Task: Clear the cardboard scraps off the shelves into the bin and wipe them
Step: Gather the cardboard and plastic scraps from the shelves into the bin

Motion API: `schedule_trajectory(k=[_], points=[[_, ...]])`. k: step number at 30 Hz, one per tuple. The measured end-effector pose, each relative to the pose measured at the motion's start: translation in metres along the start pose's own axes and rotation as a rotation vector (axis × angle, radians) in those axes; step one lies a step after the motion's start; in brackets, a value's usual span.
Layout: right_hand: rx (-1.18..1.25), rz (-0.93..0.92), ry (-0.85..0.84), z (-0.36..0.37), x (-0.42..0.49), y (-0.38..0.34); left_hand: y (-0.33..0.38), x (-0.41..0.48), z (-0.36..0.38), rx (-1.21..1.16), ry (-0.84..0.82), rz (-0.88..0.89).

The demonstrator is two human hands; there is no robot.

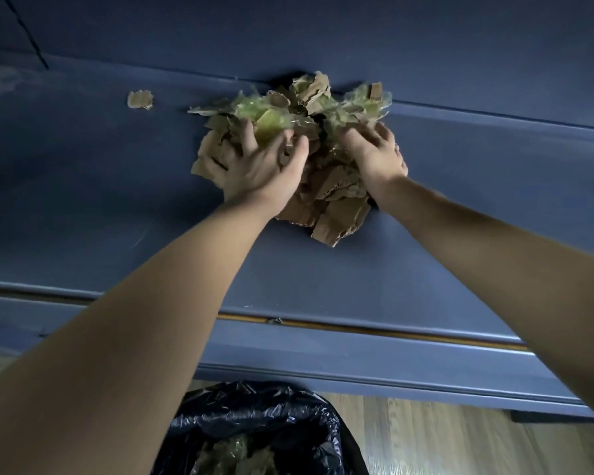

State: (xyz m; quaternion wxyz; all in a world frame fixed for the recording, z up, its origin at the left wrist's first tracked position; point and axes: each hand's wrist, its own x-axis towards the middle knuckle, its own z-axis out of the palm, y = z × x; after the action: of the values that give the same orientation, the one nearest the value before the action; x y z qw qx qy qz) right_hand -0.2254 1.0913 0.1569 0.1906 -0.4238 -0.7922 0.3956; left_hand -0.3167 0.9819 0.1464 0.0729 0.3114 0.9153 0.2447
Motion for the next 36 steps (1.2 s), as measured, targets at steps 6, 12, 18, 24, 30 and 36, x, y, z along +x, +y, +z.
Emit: schedule_trajectory(k=[6, 12, 18, 24, 30, 36], points=[[-0.329, -0.115, -0.053, 0.004, -0.016, 0.008, 0.008, -0.013, 0.012, 0.267, 0.120, 0.115], [-0.265, -0.127, 0.006, 0.006, -0.025, 0.008, 0.006, -0.016, 0.012, 0.245, 0.167, 0.151], [0.190, -0.076, 0.062, 0.006, -0.030, 0.004, 0.007, -0.019, 0.014, 0.237, 0.179, 0.264], [0.373, -0.047, 0.199, 0.007, -0.027, 0.006, -0.001, -0.017, 0.011, -0.083, 0.189, 0.292], [0.076, 0.047, 0.266, -0.002, -0.008, 0.009, -0.004, -0.021, 0.010, -0.172, 0.483, 0.170], [0.105, 0.048, 0.071, 0.009, -0.012, -0.006, 0.000, -0.017, 0.005, -0.375, 0.326, -0.043]])
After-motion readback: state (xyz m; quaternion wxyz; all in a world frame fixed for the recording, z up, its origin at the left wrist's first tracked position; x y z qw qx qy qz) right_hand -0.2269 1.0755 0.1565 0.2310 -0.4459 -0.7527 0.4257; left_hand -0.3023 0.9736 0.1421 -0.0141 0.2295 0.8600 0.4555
